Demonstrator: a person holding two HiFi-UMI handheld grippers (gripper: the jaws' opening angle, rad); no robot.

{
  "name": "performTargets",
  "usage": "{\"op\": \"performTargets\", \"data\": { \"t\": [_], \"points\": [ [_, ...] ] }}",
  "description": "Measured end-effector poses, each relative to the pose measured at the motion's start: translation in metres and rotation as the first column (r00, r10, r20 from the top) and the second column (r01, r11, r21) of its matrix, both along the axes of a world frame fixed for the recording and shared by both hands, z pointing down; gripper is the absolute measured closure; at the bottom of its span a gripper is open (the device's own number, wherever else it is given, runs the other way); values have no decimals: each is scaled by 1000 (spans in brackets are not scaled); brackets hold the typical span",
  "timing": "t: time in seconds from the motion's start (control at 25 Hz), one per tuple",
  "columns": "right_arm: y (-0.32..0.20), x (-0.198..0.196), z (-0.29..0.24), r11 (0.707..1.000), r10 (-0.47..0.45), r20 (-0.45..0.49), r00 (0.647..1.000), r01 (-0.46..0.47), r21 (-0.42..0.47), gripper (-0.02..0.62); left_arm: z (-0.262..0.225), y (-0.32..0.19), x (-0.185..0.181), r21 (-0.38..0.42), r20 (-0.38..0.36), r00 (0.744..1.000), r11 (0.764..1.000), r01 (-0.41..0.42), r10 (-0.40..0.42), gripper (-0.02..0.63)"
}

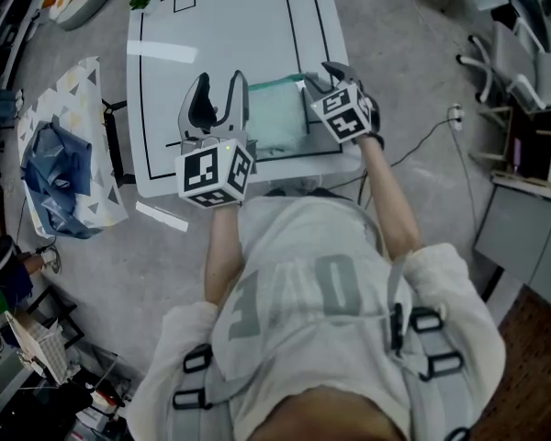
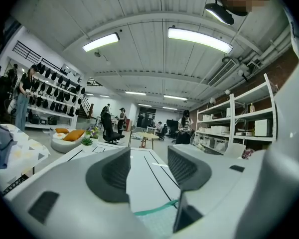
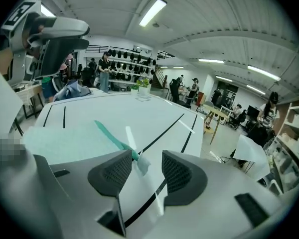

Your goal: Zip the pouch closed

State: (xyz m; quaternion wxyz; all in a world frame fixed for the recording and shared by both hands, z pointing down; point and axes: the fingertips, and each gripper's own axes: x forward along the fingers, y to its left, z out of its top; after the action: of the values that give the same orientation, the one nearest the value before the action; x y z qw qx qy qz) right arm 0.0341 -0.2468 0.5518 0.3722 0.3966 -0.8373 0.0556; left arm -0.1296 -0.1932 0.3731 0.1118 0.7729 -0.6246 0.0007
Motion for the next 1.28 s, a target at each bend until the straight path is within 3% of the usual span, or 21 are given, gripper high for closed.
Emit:
{"op": "performTargets", "data": {
  "t": [0.56,0.84,0.96,1.28],
  "points": [
    [-1,-2,31,993,-41,-59,997,34,-116,434,3,2,-2,-15,7,1000,1000,11,-11,390],
    [0,-1,35,989,0,-21,1000,-3,-147,529,5,2,-4,-17,-10,1000,1000,13,-13,390],
    [1,-1,32,990,8,-5,1000,-9,-144,568,6,0,-6,-19,-13,1000,1000,15,-16,391],
    [-1,-14,-5,996,-20,25,999,22,-85,572,9,-2,-10,-28,-76,997,999,19,-21,391]
  ]
}}
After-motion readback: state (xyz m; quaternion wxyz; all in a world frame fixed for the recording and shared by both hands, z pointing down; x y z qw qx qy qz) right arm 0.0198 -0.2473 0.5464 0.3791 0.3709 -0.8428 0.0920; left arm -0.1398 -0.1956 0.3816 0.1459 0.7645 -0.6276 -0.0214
